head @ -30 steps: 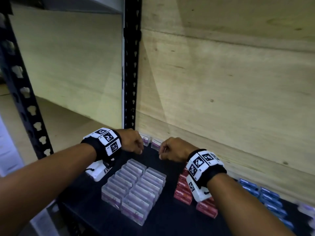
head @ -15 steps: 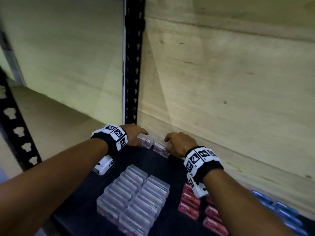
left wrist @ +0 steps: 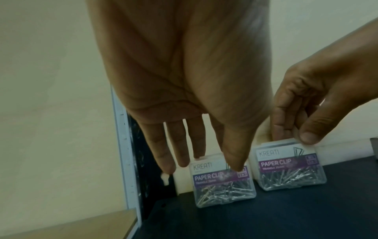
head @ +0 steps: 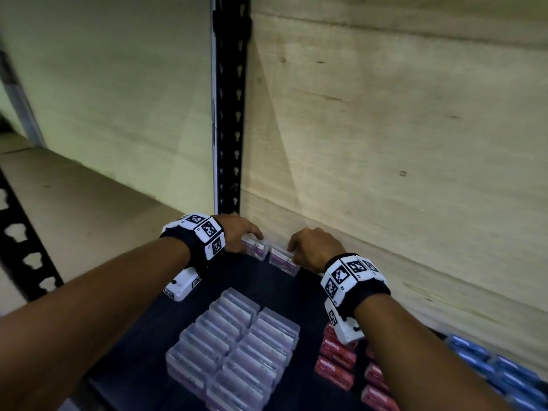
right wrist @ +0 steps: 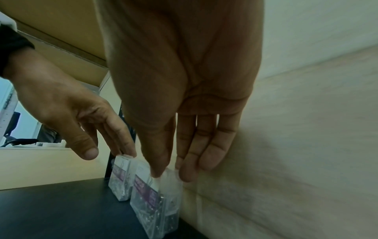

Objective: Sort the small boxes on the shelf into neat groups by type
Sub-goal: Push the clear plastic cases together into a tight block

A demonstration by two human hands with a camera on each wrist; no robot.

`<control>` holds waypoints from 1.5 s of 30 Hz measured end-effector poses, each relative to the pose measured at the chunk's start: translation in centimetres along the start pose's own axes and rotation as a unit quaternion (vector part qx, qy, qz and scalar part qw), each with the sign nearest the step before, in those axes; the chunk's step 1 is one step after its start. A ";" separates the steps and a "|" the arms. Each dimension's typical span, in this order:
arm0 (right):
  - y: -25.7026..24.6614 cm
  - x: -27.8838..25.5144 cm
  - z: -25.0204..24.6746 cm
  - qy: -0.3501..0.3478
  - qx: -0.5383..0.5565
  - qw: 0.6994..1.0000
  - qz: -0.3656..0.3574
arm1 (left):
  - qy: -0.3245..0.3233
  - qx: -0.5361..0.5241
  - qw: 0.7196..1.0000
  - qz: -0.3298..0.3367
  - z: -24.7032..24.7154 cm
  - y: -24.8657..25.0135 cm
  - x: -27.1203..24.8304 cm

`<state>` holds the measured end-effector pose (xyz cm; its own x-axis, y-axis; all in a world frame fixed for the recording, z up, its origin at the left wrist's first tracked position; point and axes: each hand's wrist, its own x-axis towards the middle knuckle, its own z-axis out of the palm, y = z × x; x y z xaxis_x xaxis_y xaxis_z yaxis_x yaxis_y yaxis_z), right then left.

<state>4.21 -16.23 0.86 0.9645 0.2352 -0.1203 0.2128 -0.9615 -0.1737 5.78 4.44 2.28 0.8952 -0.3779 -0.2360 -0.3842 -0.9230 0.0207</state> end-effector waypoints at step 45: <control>-1.4 -9.8 -0.1 -0.106 0.032 0.990 -0.082 | -0.090 -0.007 0.994 0.066 0.4 4.0 -7.8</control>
<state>-5.53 -17.25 2.41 0.8617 0.4191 -0.2861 0.3474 -0.8982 -0.2695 -2.83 3.74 3.82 0.7813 -0.4786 -0.4007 -0.4921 -0.8672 0.0762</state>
